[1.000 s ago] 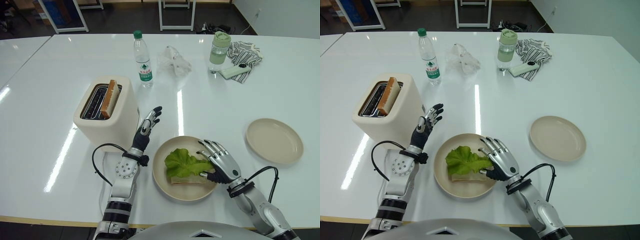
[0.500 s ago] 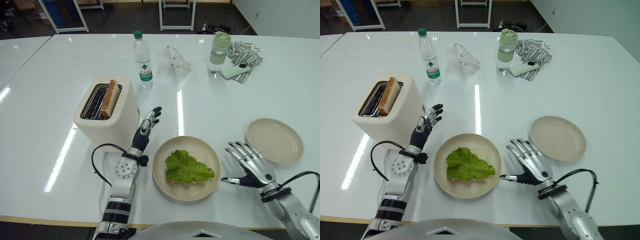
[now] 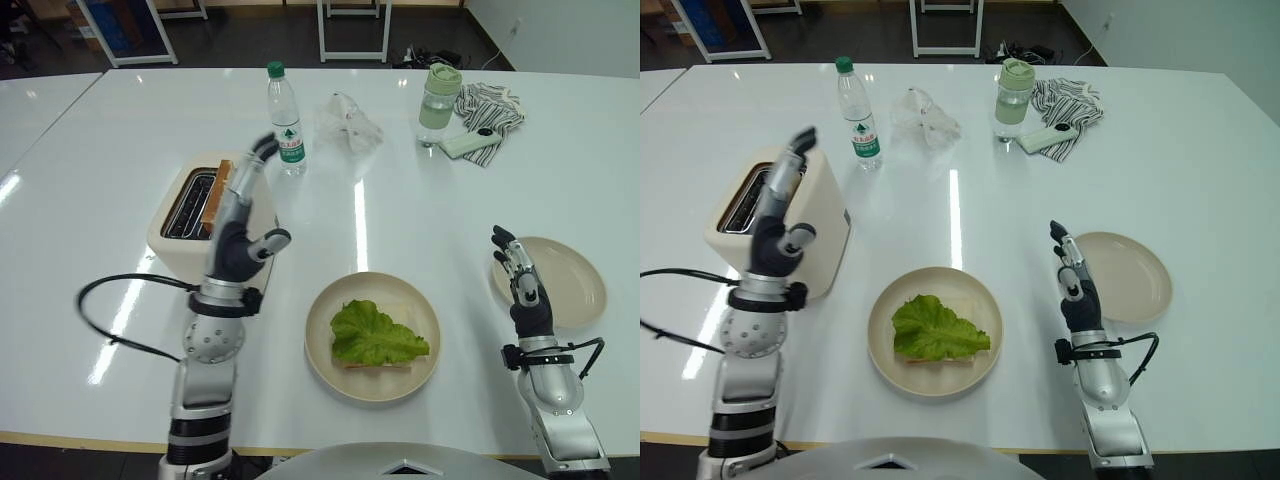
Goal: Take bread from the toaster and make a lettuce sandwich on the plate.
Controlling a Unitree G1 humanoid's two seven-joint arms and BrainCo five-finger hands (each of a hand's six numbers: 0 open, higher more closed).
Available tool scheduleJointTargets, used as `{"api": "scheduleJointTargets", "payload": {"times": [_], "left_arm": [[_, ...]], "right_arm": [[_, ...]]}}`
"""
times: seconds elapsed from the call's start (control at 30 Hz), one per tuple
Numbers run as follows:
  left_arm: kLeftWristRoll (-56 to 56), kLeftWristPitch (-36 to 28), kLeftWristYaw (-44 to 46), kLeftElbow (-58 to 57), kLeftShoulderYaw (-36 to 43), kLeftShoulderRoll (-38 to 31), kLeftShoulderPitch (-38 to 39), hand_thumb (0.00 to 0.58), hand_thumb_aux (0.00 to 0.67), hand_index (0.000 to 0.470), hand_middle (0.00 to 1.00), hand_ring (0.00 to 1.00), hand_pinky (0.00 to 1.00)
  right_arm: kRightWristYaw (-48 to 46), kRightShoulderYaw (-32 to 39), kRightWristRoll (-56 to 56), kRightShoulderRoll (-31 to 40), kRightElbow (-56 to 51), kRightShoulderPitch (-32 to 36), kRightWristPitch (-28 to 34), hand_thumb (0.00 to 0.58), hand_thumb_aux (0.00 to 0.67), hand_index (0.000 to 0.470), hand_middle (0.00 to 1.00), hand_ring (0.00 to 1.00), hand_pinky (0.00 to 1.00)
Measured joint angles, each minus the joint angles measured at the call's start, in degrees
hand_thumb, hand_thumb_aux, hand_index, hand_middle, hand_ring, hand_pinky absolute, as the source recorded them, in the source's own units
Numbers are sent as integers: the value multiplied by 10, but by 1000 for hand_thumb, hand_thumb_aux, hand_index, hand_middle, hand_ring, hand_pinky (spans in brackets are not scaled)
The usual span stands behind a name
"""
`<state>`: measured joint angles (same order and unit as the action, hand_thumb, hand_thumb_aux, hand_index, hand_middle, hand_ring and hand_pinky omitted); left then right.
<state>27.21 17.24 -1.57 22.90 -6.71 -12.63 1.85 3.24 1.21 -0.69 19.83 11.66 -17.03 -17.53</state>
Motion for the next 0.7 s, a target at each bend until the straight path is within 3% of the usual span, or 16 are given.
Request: {"api": "scheduleJointTargets", "payload": {"times": [0.27,0.47,0.7], "left_arm": [[211,-148,-84,-80,-74,-86,-13,0,0,0,0,0,0],[238,-222,-65,-138,-46,-97,-16,0,0,0,0,0,0],[235,-248,-66,-165,-22,-111,-24,0,0,0,0,0,0]], "right_arm": [[-22,-16,0,-28,-19,0,2,0,0,0,0,0,0],[-29,-22,19,-36,-22,1,2,0,0,0,0,0,0],[-34,-28,38,-42,-27,1,2,0,0,0,0,0,0]]}}
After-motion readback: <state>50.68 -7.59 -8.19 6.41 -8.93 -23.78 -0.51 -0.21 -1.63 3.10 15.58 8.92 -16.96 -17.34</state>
